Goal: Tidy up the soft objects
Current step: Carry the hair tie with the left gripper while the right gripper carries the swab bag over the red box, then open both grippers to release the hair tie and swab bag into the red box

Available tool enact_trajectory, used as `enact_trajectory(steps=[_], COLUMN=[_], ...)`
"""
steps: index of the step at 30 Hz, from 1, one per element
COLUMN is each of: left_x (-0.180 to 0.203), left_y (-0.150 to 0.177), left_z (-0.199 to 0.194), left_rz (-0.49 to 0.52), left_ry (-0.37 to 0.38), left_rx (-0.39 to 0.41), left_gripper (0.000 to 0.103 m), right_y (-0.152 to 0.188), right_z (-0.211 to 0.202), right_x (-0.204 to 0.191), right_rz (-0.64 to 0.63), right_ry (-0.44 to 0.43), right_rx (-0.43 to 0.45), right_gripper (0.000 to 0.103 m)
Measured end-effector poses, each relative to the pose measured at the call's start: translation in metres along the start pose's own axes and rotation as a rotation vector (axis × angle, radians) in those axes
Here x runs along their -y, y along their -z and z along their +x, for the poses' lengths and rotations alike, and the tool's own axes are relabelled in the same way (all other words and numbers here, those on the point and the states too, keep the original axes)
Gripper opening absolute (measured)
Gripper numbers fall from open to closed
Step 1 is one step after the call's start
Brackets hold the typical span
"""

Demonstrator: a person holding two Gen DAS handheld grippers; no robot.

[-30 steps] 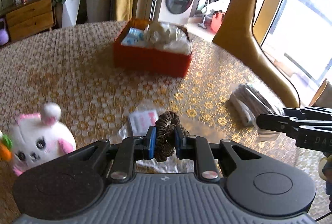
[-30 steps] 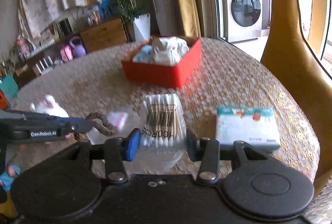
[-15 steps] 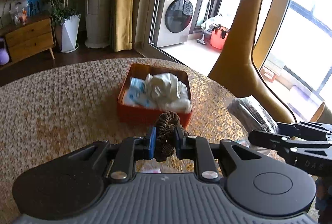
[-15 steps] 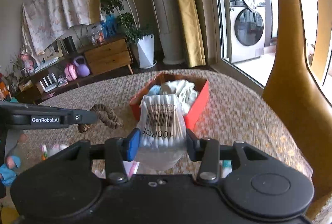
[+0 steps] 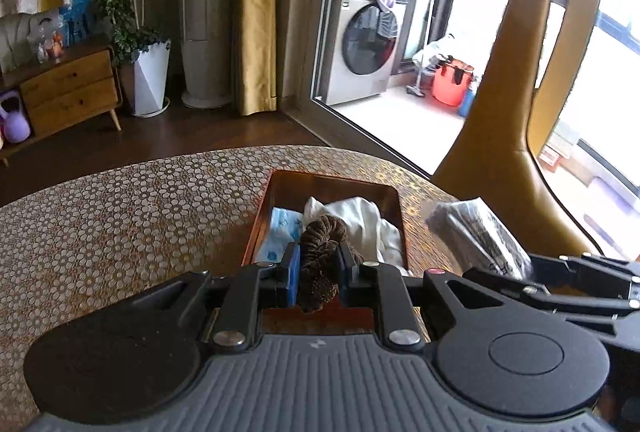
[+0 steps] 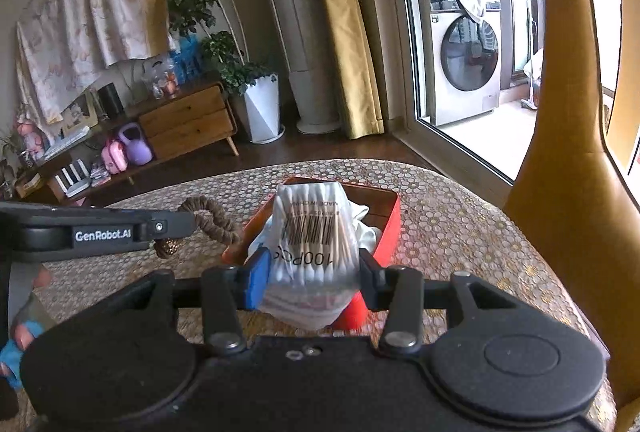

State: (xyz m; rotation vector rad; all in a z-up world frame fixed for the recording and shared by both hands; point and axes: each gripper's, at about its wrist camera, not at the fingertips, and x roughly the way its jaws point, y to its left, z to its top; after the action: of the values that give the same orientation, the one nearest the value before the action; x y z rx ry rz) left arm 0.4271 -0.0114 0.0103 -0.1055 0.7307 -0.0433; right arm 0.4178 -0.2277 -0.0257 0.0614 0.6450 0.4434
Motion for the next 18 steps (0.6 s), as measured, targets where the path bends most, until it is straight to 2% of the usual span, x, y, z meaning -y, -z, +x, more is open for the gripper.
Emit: enact_trajectory(steps=[14,16,18], left_x=[-0.023,-0.025,-0.025], left_y=[-0.016,-0.013,-0.011], left_z=[0.089,0.099,0.107], left_rz=[-0.072,-0.083,-0.079], left_ry=[-0.053,-0.052,-0.055], left_rx=[-0.071,-0.085,-0.098], left_gripper=[0.018,0.018,0.018], right_y=[-0.005,-0.002,0.0], right_z=[0.095,0.107,0.114], right_x=[0.001,0.002,0.003], right_rz=[0.0,-0.003,-0.001], right_ry=[0.053,0.059,0.055], right_rx=[-0.076,-0.091,-0.104], right_gripper=[0.044,0.037,0.036])
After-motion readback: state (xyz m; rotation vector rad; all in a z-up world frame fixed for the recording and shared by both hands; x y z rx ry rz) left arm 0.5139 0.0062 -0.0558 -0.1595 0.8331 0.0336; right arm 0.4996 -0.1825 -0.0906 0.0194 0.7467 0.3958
